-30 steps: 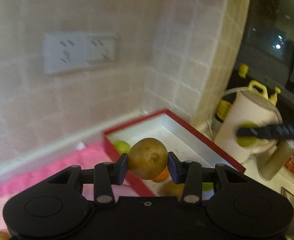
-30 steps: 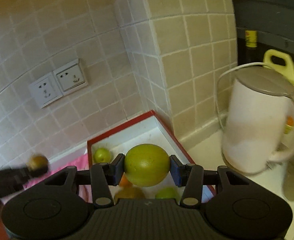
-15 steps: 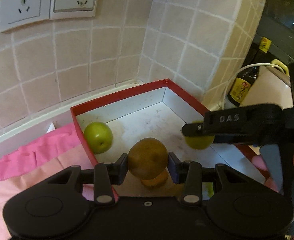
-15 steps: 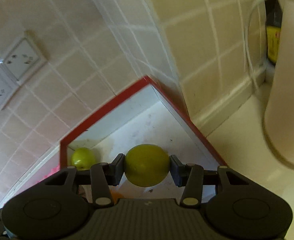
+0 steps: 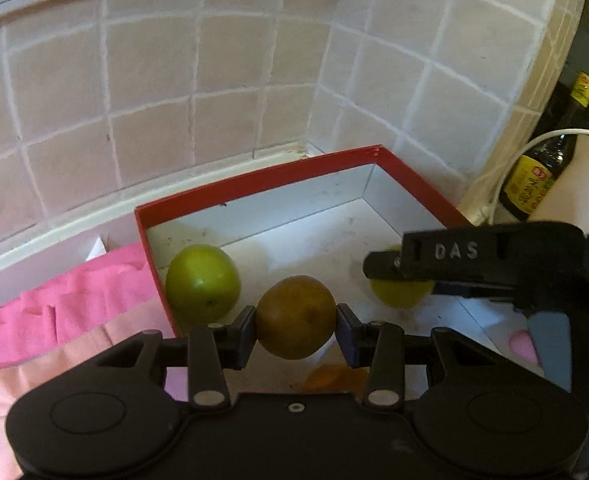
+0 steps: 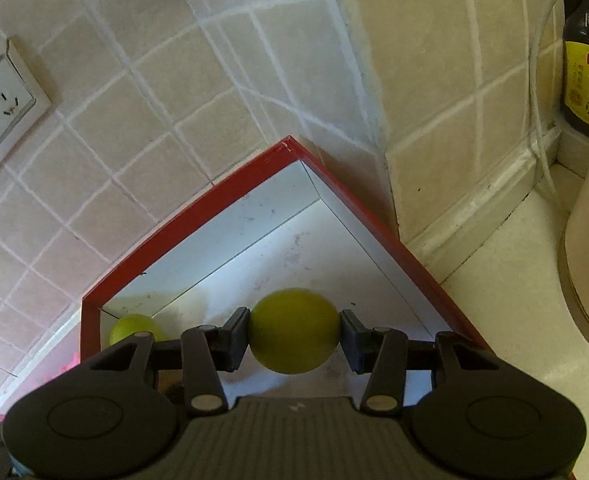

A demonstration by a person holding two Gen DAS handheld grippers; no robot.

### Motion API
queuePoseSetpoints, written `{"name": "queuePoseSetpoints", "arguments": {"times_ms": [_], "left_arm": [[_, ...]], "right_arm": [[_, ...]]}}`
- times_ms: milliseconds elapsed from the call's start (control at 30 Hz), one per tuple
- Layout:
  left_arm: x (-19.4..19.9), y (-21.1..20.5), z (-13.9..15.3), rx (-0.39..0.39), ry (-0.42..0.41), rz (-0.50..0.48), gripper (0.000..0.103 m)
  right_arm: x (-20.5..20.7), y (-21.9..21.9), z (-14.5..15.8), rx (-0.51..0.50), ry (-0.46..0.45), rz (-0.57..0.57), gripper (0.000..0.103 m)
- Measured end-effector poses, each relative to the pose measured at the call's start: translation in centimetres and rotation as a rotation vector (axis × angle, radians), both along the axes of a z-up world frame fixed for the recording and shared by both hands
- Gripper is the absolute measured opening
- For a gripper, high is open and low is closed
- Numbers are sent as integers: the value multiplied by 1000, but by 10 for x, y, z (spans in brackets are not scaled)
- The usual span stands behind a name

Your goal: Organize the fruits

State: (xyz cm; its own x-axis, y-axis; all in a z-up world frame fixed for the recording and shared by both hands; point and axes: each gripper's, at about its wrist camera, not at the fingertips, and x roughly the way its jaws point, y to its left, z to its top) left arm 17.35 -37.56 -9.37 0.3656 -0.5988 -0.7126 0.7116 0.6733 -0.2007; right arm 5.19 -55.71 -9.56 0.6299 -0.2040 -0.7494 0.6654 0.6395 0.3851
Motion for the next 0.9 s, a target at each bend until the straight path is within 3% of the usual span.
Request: {"name": "queuePoseSetpoints", "arguments": {"times_ms": [333, 700, 900], "left_arm": [[-3, -10, -2, 51, -39, 3, 51], [-11, -26, -4, 189, -99, -23, 49], [-9, -19, 2, 146, -87, -19, 53]], "right_arm": [[7, -6, -7, 39, 26, -6, 50], [3, -12, -8, 105, -4, -31, 52], [-29, -16, 8, 194, -125, -45, 54]]}}
